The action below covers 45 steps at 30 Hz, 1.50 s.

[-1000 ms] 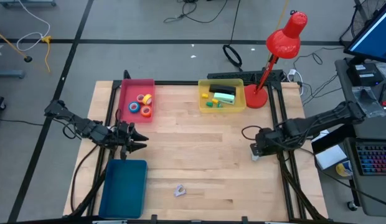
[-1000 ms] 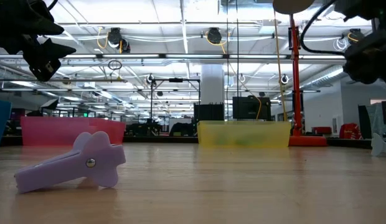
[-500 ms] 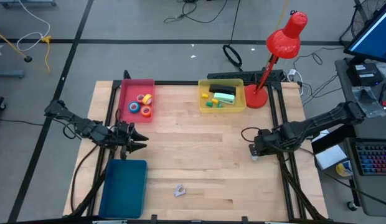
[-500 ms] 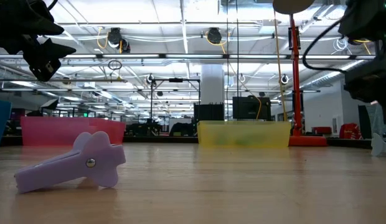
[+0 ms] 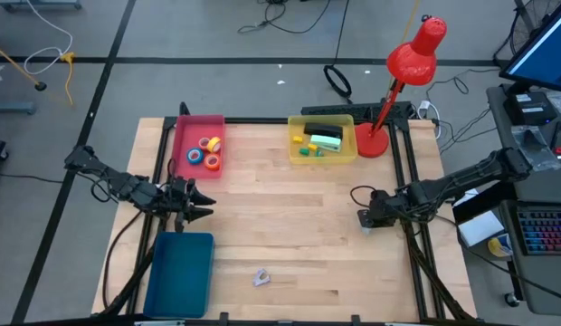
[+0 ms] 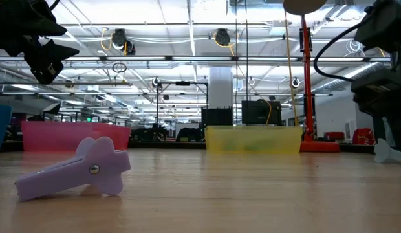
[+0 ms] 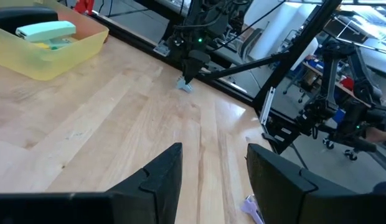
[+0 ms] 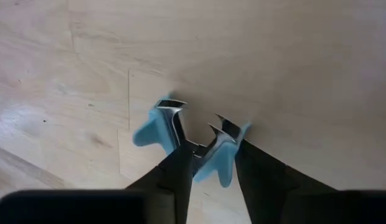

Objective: Pick and place Stapler, Stapler remover, tape
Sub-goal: Put the blue staple remover into the blue bin

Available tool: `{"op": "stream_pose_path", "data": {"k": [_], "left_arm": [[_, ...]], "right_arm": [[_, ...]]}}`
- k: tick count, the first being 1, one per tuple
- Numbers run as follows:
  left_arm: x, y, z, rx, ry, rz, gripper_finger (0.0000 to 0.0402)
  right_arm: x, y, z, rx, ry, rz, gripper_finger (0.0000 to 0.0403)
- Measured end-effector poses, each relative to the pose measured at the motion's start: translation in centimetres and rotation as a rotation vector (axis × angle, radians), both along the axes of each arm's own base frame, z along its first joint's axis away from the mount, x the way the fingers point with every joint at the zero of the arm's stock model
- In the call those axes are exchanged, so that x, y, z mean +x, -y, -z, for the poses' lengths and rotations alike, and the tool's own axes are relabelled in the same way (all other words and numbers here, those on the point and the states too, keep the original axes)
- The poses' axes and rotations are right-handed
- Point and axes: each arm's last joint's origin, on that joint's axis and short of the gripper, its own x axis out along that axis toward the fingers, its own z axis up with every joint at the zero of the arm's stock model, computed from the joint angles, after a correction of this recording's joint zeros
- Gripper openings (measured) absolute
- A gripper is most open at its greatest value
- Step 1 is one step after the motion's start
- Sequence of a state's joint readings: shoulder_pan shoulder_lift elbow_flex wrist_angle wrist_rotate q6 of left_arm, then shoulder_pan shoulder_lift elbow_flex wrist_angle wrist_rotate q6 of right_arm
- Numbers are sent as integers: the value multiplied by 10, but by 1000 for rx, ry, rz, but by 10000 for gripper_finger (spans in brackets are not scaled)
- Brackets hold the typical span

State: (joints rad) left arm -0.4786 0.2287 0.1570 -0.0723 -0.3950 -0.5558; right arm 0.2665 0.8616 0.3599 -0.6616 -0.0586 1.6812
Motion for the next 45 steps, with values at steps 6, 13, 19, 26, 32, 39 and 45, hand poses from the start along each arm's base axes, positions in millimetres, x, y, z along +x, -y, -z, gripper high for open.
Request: {"op": "stream_pose_path", "data": {"k": [6,13,19,26,32,39,45], "left_arm": [[0,0,0,-1,2,0,177],[1,0,-5,-32,51,-1,177],[1,0,-17,-88,158,-1,177],[-1,-1,-33,-125,317,-2,177],[-2,-1,-40,-108,383,-6,177],[-2,-1,-40,-116,383,-6,177],[3,1,-43,-128,407,-28,177]], "right_arm": [[1,0,0,-8,12,-16,54],[5,-1,-1,-6,58,-40,27],[10,-2,-3,8,120,-38,27],[33,-6,-17,-21,420,-4,27],[56,-6,-49,-153,846,59,27],[75,-8,-78,-299,1143,88,27],[113,-14,-99,-391,1138,-12,27]]}}
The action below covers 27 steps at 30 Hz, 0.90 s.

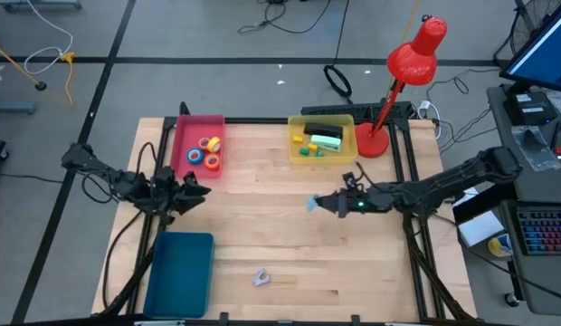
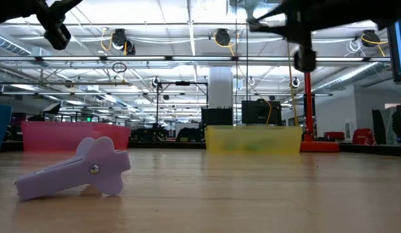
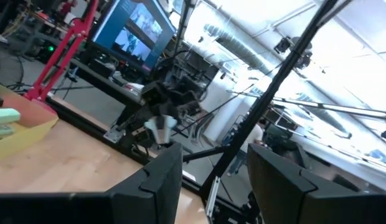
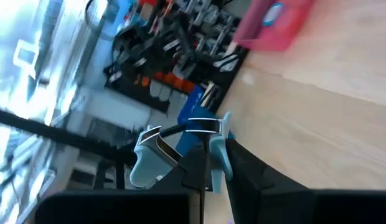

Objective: Pick and place Stapler, Stapler remover, tape
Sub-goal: Put the blue staple remover into the blue bin

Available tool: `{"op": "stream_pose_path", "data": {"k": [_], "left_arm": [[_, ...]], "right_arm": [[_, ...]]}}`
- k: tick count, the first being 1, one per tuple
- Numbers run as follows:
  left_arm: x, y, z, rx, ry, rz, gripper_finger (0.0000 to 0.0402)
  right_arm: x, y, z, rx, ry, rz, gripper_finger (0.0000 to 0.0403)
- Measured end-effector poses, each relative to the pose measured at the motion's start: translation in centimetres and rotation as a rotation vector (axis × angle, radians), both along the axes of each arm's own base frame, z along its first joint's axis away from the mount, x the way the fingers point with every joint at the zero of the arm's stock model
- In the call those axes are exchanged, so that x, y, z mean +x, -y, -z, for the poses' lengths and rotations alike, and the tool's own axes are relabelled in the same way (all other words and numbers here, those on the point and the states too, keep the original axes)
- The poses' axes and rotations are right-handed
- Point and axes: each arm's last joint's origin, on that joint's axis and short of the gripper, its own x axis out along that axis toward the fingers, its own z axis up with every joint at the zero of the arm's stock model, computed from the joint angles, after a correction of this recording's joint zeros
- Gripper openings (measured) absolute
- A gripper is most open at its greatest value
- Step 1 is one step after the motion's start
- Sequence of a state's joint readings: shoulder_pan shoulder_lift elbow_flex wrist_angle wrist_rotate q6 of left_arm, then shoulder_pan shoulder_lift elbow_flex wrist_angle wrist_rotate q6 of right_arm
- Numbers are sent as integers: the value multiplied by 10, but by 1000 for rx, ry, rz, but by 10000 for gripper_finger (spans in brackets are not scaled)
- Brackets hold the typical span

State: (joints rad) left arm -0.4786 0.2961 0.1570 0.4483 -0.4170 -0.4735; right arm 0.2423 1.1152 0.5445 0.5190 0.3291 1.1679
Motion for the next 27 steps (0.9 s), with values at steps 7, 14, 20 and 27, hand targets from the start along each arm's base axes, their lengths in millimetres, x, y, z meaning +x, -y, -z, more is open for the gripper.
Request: {"op": "stream_pose_path", "data": {"k": [7,14,20,27], "left_arm": [[14,7,2,-43,-18,-5,177],[32,16,12,-75,-86,10,177],[50,25,-1,-38,-107,4,177],[70,37,-17,46,-124,6,177]], "right_arm": [[55,-4,-29,-147,24,-73,27],[101,-7,-47,-247,56,-135,27],[136,-7,-43,-260,48,-191,27],[166,-5,-39,-245,54,-251,27]]}}
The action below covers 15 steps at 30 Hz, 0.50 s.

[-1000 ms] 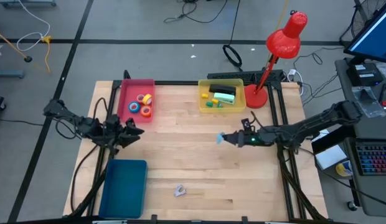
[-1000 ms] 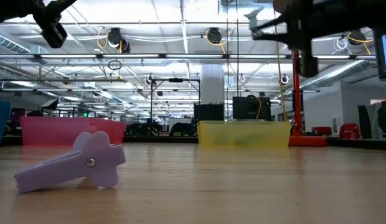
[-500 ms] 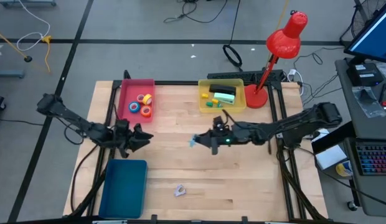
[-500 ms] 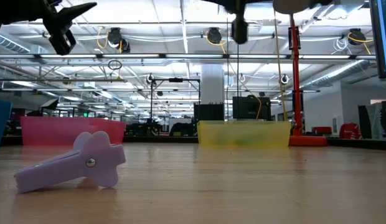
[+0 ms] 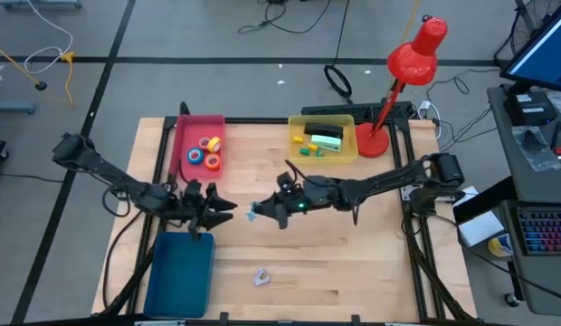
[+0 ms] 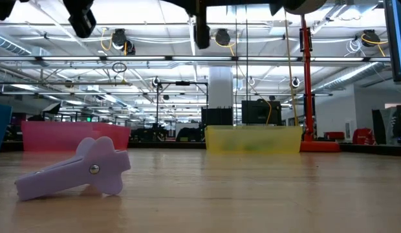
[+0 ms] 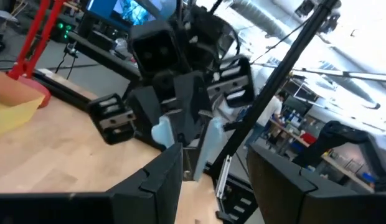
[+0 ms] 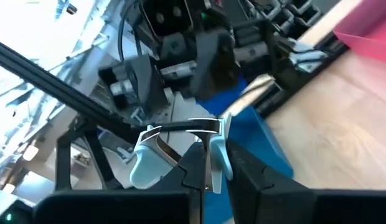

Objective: Pick and place Stapler, Stapler remover, tape
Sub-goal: Put the blue staple remover into the blue bin

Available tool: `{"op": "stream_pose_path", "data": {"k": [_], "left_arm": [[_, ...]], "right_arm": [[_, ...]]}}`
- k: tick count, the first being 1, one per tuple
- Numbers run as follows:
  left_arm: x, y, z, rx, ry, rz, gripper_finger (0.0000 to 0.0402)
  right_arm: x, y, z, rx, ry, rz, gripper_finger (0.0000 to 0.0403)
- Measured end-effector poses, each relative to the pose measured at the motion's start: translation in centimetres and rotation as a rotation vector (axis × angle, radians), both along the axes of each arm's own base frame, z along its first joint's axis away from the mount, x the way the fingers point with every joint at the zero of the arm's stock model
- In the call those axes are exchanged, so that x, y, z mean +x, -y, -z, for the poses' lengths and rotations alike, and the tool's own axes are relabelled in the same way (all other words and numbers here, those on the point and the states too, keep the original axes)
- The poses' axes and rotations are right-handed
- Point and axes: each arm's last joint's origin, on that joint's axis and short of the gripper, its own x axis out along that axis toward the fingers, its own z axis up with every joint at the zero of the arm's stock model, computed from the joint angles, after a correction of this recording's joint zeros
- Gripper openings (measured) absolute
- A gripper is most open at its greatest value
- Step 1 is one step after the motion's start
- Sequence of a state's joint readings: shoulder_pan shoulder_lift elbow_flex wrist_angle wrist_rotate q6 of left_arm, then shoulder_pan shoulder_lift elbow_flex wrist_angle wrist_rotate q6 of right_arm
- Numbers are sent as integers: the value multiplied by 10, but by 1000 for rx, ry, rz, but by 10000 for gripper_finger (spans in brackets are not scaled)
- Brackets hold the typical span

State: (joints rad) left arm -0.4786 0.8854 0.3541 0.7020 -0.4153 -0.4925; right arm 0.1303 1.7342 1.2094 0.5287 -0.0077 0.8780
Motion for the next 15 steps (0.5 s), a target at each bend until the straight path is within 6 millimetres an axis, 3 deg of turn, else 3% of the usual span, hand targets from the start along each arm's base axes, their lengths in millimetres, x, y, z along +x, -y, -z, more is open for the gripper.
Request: {"op": "stream_pose_path", "data": {"k": [7,15], "left_arm": [[9,5,7,-15,-47,12,177],[10,6,9,-32,-58,30,177]], "right_arm": [[18,4,-5,14,26,-28,27],[19,11,1,19,-22,-4,27]]}}
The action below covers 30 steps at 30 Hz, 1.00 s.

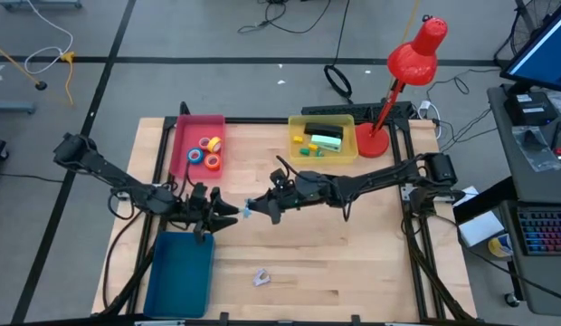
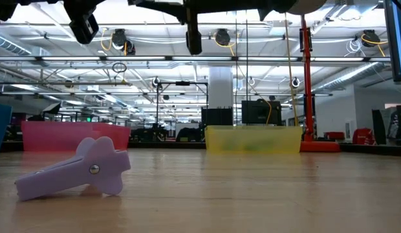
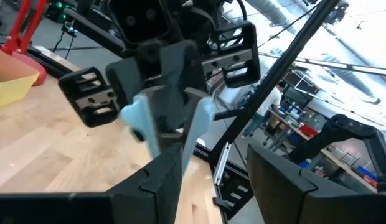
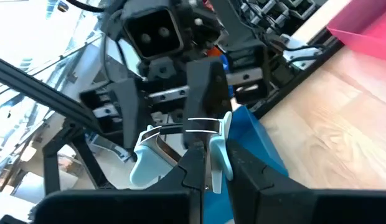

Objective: Pick and place Stapler, Stapler remover, tape
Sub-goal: Put the blue staple remover into the blue bin

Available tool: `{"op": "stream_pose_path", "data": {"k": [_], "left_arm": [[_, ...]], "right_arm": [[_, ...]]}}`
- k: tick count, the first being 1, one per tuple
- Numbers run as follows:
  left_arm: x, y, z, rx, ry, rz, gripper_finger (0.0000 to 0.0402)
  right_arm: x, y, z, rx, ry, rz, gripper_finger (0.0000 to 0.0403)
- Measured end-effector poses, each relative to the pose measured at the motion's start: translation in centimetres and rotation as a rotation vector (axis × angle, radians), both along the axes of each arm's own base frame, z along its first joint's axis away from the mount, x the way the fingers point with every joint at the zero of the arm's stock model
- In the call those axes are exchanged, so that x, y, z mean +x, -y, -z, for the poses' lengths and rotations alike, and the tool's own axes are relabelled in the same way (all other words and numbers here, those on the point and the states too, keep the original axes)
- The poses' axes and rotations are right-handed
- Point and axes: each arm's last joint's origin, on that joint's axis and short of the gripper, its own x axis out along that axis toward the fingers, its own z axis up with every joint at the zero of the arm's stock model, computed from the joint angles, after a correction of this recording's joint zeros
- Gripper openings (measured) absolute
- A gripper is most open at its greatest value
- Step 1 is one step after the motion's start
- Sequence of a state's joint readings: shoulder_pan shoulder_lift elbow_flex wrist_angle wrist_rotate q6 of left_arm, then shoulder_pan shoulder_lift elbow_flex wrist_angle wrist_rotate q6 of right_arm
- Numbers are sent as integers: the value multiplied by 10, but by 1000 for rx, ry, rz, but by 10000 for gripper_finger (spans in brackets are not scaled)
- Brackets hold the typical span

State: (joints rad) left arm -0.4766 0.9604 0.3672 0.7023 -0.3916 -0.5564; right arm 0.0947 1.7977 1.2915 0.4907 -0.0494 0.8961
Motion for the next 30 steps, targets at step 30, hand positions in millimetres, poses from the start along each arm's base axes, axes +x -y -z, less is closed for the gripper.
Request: {"op": "stream_pose_path", "data": {"k": [30], "left_arm": [[8,-18,0,7,4,-34,177]], "right_arm": [[1,8,3,19,-27,71,27]]}}
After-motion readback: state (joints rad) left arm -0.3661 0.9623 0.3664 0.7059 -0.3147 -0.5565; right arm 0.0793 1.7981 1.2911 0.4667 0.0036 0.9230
